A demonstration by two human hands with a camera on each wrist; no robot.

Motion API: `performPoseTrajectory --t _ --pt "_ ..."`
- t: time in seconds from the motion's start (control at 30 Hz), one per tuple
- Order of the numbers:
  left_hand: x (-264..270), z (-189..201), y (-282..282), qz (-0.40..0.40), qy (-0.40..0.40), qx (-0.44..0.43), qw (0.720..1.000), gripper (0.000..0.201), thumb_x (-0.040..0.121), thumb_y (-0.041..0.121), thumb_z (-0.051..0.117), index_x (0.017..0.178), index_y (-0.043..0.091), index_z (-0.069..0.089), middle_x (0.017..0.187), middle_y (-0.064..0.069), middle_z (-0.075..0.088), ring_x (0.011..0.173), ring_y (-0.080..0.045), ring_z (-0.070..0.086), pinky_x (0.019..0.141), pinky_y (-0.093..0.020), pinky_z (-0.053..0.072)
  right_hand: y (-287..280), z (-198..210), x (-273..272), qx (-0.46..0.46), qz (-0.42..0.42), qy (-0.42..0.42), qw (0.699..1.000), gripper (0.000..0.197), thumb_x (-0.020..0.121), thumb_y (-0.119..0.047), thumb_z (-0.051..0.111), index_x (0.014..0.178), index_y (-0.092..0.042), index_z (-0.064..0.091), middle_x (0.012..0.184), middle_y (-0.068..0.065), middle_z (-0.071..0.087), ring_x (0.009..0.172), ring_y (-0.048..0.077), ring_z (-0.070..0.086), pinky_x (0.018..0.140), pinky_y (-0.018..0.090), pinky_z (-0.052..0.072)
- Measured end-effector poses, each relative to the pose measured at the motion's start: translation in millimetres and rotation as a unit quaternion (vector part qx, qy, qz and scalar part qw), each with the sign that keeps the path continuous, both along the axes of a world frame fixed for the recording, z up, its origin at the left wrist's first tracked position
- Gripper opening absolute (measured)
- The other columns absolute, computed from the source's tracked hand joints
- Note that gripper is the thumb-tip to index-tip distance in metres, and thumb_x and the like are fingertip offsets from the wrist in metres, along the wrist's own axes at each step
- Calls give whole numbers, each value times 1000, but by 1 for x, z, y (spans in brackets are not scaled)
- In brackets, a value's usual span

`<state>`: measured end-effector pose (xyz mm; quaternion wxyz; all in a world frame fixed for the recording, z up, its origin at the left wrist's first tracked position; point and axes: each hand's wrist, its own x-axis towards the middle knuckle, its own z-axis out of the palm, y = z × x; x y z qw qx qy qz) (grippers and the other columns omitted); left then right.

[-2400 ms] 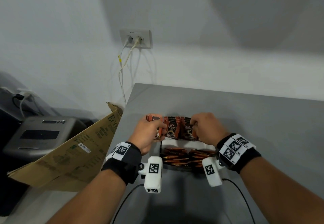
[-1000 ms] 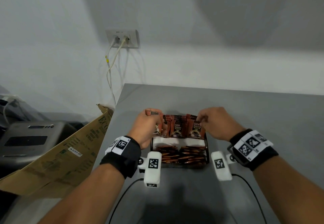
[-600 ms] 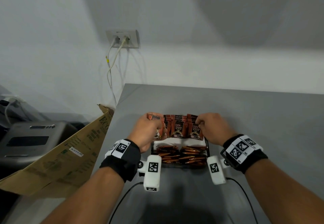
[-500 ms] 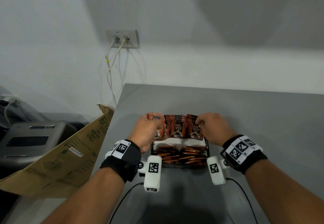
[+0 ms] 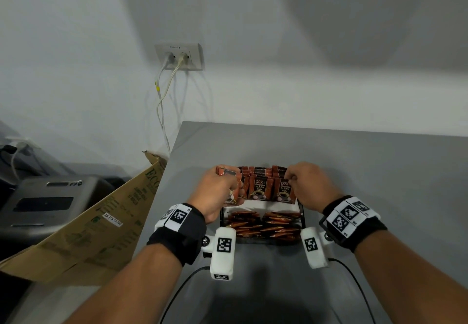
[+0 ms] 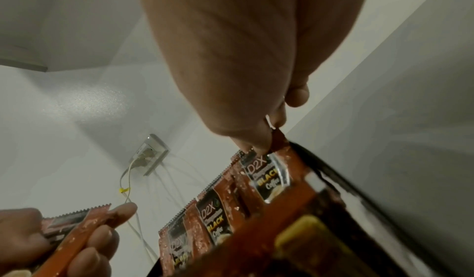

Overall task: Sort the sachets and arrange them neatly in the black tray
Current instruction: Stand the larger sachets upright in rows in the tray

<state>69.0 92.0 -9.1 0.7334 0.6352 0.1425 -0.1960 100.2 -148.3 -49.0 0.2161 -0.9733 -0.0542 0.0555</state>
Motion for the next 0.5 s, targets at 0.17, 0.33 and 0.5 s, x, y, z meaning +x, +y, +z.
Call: performPoseTrajectory --t 0.17,0.33,0.5 --pt "-1 0 -2 -16 -26 33 999 26 83 -13 50 101 2 61 80 -12 65 69 -21 62 73 -37 54 0 -1 -4 17 -8 -30 999 16 91 -7 64 96 -21 70 94 -2 60 87 18 60 77 33 54" --pt "0 5 -14 -42 -85 54 994 39 77 -15 70 111 1 62 89 -14 69 74 -22 66 68 -31 55 18 48 -15 198 -2 -18 980 11 90 -26 72 100 -28 69 91 -11 66 86 4 63 74 19 50" --pt "5 15 -27 -40 -108 48 992 40 76 -10 77 112 -2 61 88 -20 68 74 -25 63 58 -26 55 31 76 -12 238 38 12 971 11 87 -14 73 86 -25 76 84 -7 75 80 9 71 81 30 58"
